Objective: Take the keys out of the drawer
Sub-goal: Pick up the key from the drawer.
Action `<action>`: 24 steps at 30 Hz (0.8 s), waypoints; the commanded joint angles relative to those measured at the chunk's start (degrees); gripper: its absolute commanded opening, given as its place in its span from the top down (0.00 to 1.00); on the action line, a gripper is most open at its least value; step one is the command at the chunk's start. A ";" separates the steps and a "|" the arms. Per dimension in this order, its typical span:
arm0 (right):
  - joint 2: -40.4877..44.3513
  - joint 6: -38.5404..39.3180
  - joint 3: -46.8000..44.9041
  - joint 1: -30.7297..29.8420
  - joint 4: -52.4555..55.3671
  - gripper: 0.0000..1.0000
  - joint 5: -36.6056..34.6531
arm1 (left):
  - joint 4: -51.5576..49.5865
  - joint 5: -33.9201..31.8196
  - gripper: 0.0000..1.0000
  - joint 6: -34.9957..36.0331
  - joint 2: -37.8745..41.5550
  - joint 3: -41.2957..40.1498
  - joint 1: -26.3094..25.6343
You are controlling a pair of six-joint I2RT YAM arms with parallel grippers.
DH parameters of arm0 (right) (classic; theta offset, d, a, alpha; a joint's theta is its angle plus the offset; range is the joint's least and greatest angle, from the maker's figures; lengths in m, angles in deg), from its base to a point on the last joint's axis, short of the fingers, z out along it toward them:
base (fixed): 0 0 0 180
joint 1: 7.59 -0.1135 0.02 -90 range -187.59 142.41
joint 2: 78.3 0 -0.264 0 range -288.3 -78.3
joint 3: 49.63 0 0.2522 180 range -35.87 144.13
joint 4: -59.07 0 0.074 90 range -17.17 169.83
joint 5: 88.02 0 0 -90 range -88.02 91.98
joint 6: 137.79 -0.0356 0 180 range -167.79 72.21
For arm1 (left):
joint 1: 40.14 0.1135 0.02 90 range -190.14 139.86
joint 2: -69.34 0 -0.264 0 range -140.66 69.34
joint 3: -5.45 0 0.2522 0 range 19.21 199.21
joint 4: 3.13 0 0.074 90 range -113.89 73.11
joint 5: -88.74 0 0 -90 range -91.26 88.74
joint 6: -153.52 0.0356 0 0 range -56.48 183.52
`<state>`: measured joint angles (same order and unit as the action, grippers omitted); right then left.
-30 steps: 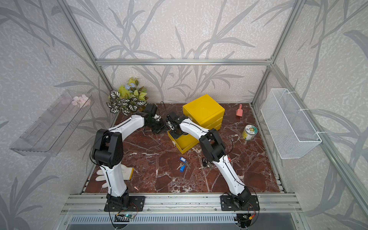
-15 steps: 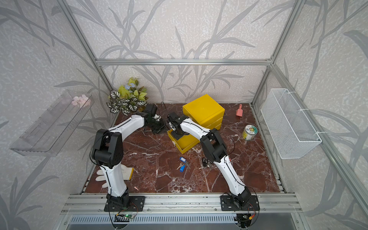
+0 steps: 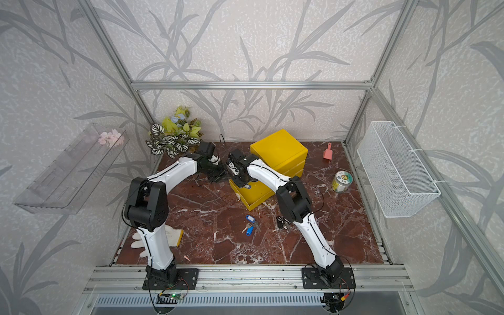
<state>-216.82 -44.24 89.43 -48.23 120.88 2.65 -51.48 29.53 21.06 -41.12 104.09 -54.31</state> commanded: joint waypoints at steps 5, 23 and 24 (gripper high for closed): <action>-4.28 4.16 4.40 0.20 0.93 0.72 2.23 | 0.00 0.26 0.70 1.06 2.82 -1.12 0.19; -4.60 5.04 -1.01 0.13 -1.82 0.72 2.67 | 0.21 0.32 0.70 0.98 3.23 -2.48 0.63; -4.73 5.31 -0.90 0.19 -1.88 0.72 2.67 | 0.31 0.33 0.70 0.84 3.20 -2.60 0.64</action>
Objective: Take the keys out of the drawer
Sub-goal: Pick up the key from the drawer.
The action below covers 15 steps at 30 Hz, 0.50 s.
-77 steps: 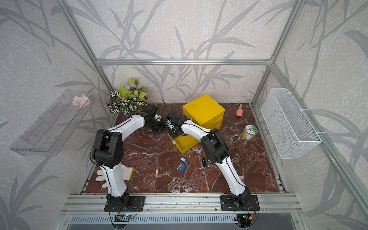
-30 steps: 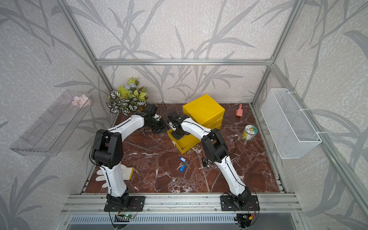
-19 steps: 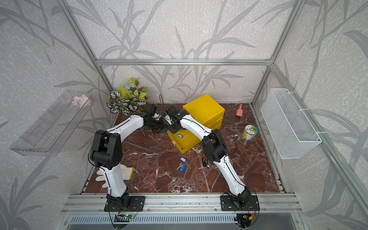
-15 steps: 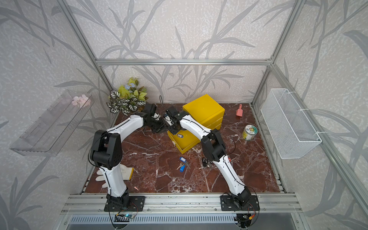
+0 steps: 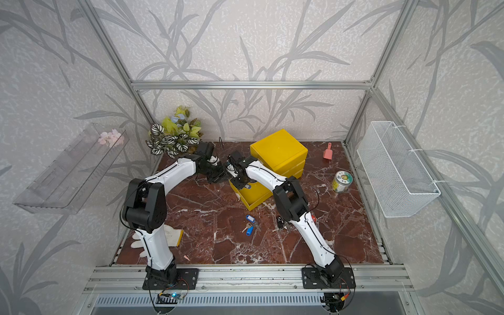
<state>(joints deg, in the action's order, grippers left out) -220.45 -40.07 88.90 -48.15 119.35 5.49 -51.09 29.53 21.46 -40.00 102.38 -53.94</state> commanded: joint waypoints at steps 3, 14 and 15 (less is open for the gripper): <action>-1.75 1.30 0.26 0.08 -0.18 0.72 -0.23 | 0.16 0.74 0.70 -0.12 1.74 -0.74 0.26; -0.63 2.69 -0.13 0.07 -0.17 0.71 -2.55 | -0.69 0.35 0.69 0.23 1.02 0.63 0.26; -0.30 2.84 -0.15 0.17 -0.16 0.72 -2.46 | -0.92 0.33 0.69 0.23 1.05 0.82 0.27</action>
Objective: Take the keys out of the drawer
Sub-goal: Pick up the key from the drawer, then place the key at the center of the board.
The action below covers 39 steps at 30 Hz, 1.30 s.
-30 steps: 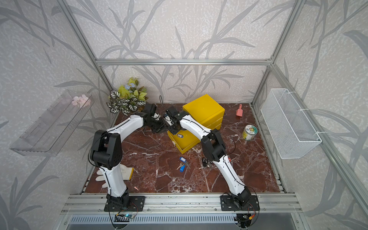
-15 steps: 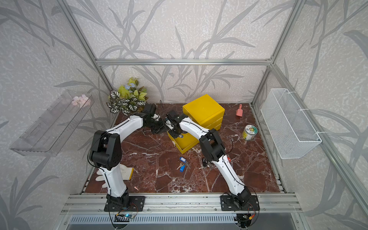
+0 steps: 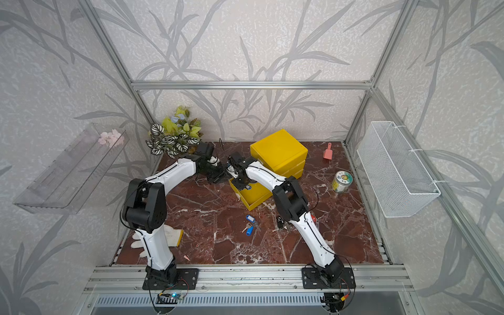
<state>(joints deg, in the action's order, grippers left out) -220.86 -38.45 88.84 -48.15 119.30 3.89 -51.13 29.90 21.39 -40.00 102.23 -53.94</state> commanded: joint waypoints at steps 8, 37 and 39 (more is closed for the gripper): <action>1.19 0.86 -2.08 0.98 -0.67 0.81 0.10 | -1.44 -0.17 0.69 0.12 -0.20 2.70 0.27; 31.79 -3.06 -21.63 -1.13 -7.28 1.00 14.93 | 15.48 -7.12 0.70 -1.46 9.96 -7.68 0.03; 37.49 -1.97 -30.43 -3.30 -10.78 1.00 13.74 | 18.87 -8.35 0.70 -0.75 11.47 -9.74 -0.13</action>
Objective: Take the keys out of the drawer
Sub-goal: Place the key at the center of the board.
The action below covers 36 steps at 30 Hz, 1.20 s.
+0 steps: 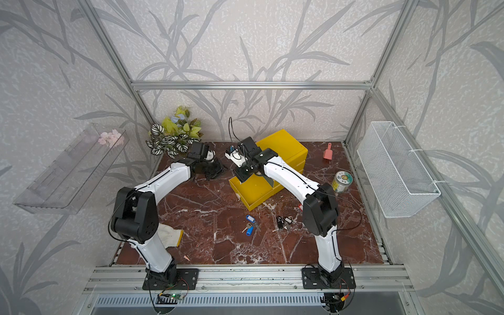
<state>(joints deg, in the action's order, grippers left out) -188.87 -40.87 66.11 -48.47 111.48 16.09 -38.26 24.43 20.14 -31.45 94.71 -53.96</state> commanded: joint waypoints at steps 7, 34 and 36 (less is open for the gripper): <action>18.89 -2.19 -33.28 -10.60 -14.97 1.00 3.38 | 17.31 -7.27 0.70 3.34 10.10 -14.95 -1.58; 25.04 -7.79 -40.04 -13.56 -24.23 0.64 -14.10 | 19.05 -13.60 0.71 3.91 18.29 -33.01 -5.40; 28.52 -8.00 -39.96 -11.45 -26.52 0.61 -17.63 | 19.23 -12.42 0.72 4.34 17.96 -33.33 -5.59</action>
<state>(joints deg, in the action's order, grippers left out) -165.22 -46.84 24.43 -62.44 88.36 5.82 -18.28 12.81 22.42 -14.21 62.17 -59.01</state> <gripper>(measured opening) 0.374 0.283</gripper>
